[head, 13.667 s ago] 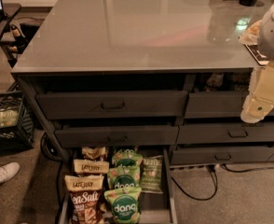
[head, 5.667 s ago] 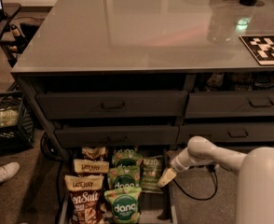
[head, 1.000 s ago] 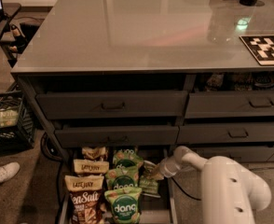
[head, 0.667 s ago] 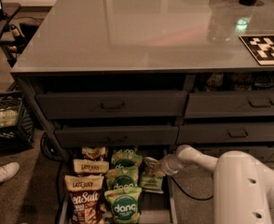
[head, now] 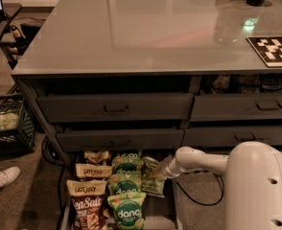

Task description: Pick green jalapeno chip bag from bottom drawer and place on counter

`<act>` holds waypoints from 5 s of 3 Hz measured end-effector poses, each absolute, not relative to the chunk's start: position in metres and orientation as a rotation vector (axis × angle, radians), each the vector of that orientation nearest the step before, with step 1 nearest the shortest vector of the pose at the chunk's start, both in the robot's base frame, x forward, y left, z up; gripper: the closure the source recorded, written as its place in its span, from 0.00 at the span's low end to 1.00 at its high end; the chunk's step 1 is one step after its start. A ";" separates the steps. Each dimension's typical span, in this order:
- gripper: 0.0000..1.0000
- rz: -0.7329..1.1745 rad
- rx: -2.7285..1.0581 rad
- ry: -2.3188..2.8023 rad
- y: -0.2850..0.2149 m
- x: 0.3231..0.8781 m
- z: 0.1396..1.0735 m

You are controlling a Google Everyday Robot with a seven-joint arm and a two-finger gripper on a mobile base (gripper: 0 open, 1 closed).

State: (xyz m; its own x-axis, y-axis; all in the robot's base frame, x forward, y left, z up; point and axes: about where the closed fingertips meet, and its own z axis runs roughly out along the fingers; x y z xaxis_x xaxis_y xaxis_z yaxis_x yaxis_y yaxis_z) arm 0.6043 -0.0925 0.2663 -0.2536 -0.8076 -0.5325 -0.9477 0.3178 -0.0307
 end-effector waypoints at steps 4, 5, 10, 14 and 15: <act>1.00 0.152 -1.560 2.194 -0.117 0.574 0.386; 1.00 0.071 -1.553 2.195 -0.128 0.576 0.417; 1.00 -0.131 -1.504 2.049 -0.142 0.548 0.579; 1.00 -0.164 -1.513 1.885 -0.107 0.543 0.671; 1.00 -0.203 -1.509 1.840 -0.099 0.546 0.717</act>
Offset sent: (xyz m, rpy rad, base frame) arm -0.0372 -0.0232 0.1337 -0.1858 -0.0802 -0.0750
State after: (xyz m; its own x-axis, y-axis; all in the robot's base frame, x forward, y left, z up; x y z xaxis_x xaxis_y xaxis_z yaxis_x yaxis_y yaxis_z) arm 0.5456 -0.0985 0.7167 -0.0393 -0.9001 -0.4339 -0.7838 0.2971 -0.5454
